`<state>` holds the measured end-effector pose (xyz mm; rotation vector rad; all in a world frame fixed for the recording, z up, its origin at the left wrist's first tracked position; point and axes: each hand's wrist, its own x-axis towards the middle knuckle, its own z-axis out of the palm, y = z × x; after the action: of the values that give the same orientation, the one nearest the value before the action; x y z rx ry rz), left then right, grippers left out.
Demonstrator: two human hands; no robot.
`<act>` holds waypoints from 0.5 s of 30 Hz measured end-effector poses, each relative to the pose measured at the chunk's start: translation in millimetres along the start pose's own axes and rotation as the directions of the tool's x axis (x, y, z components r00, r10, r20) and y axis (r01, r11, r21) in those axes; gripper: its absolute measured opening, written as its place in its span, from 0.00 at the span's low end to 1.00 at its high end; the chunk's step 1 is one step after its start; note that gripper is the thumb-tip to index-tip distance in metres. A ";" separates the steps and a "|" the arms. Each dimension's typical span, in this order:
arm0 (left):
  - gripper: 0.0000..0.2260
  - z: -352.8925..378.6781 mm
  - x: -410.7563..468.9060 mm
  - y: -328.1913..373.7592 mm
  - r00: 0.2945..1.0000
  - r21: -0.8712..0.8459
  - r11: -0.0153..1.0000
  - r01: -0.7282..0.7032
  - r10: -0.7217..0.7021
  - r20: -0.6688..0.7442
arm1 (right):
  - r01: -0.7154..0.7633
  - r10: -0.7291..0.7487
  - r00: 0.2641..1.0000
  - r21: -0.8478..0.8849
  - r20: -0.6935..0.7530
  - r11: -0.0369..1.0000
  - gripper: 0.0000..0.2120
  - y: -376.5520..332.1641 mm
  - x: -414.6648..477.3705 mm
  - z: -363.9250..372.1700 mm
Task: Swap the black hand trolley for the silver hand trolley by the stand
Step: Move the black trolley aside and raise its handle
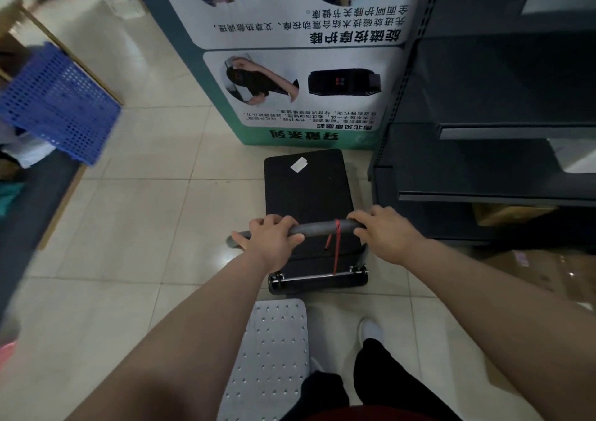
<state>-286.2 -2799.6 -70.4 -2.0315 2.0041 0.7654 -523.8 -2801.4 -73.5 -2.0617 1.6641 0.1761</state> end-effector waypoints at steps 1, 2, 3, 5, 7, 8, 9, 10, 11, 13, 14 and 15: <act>0.11 0.1 3.0 2.2 1.000 0.001 1.000 -0.008 0.008 -0.010 | -0.002 0.002 1.000 0.009 -0.010 1.000 0.17 3.1 -0.7 -0.2; 0.11 0.1 5.7 3.9 1.000 0.000 1.000 -0.018 0.018 -0.016 | -0.007 0.008 1.000 0.032 -0.020 0.999 0.16 5.6 -1.6 -0.3; 0.12 0.2 8.3 5.4 0.999 0.001 1.000 -0.030 0.030 -0.022 | -0.013 0.015 0.999 0.062 -0.031 0.998 0.16 7.7 -2.6 0.0; 0.12 0.6 12.2 9.0 0.998 0.011 0.998 -0.056 0.056 -0.036 | -0.013 0.020 0.998 0.104 -0.065 0.994 0.15 11.1 -4.2 1.3; 0.12 0.9 15.5 13.7 0.996 0.020 0.997 -0.074 0.075 -0.050 | -0.005 0.015 0.995 0.112 -0.094 0.994 0.15 15.7 -5.3 2.1; 0.12 1.2 17.5 16.4 0.995 0.026 0.996 -0.083 0.084 -0.055 | -0.004 0.015 0.994 0.108 -0.105 0.994 0.15 18.7 -5.6 1.9; 0.12 1.4 19.5 19.0 0.994 0.033 0.995 -0.092 0.094 -0.059 | -0.005 0.017 0.994 0.102 -0.112 0.995 0.15 22.0 -5.8 1.5; 0.12 1.5 21.3 21.4 0.993 0.039 0.994 -0.099 0.101 -0.062 | -0.008 0.019 0.993 0.095 -0.120 0.995 0.15 25.1 -5.8 0.9; 0.12 1.8 23.5 23.6 0.992 0.043 0.994 -0.104 0.107 -0.064 | -0.010 0.021 0.992 0.090 -0.125 0.996 0.15 28.0 -5.9 0.4; 0.12 1.9 27.7 26.1 0.991 0.053 0.992 -0.110 0.114 -0.067 | -0.013 0.024 0.992 0.087 -0.125 0.996 0.15 32.1 -5.9 -0.8; 0.12 1.4 29.8 26.7 0.991 0.056 0.992 -0.112 0.115 -0.062 | -0.013 0.024 0.992 0.088 -0.122 0.996 0.15 33.1 -5.7 -1.5; 0.12 0.4 31.8 27.1 0.992 0.055 0.992 -0.111 0.114 -0.050 | -0.015 0.025 0.993 0.091 -0.118 0.996 0.15 33.7 -5.3 -2.3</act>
<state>-314.1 -2829.2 -80.0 -1.9441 2.1598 0.6789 -557.5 -2802.6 -79.0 -2.0236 1.7305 -0.0162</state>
